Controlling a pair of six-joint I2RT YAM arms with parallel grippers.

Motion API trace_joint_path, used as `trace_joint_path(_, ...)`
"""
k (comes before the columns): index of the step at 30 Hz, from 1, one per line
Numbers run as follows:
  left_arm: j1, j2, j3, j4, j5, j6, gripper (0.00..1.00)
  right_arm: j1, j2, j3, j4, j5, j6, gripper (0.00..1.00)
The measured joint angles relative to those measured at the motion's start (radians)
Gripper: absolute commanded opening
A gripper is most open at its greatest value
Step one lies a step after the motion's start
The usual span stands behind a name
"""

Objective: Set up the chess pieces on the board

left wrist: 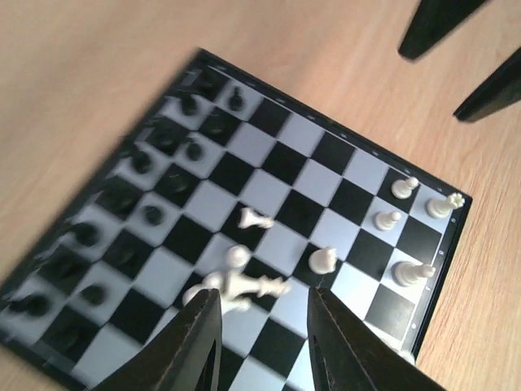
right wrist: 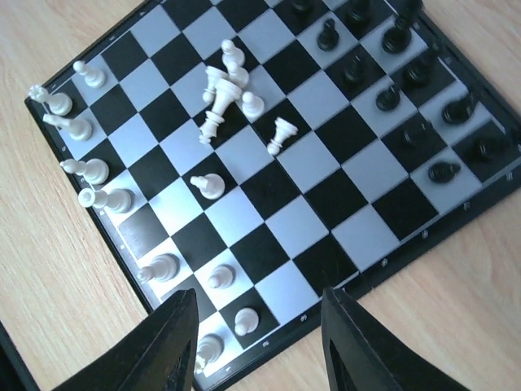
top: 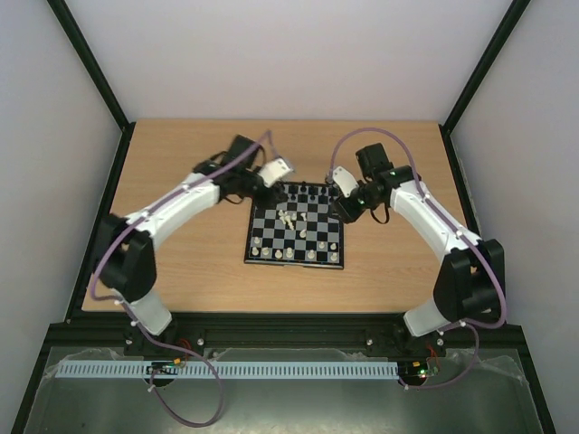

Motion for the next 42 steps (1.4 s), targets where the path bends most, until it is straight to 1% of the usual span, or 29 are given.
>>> trace_joint_path(2, 0.077, -0.070, -0.026, 0.001, 0.037, -0.028, 0.34, 0.013, 0.031, 0.036, -0.010, -0.005, -0.039, 0.40)
trace_joint_path(5, 0.180, -0.146, -0.100, 0.021, 0.076, -0.084, 0.35, 0.068, 0.078, 0.080, -0.030, -0.002, -0.121, 0.37)
trace_joint_path(8, 0.241, -0.181, -0.190, 0.032, 0.095, -0.125, 0.36, 0.139, 0.118, 0.095, -0.041, 0.023, -0.209, 0.35)
trace_joint_path(13, 0.266, -0.187, -0.267, 0.032, 0.122, -0.164, 0.36, 0.209, 0.180, 0.096, -0.043, 0.077, -0.343, 0.35)
trace_joint_path(16, 0.282, -0.196, -0.280, 0.043, 0.143, -0.185, 0.37, 0.225, 0.212, 0.096, -0.038, 0.111, -0.409, 0.36)
trace_joint_path(22, 0.325, -0.217, -0.286, 0.068, 0.162, -0.208, 0.37, 0.238, 0.262, 0.101, -0.026, 0.152, -0.480, 0.37)
trace_joint_path(25, 0.339, -0.225, -0.295, 0.074, 0.170, -0.216, 0.38, 0.243, 0.282, 0.106, -0.015, 0.161, -0.499, 0.36)
trace_joint_path(42, 0.353, -0.227, -0.310, 0.079, 0.183, -0.222, 0.39, 0.278, 0.397, 0.164, 0.016, 0.172, -0.511, 0.23)
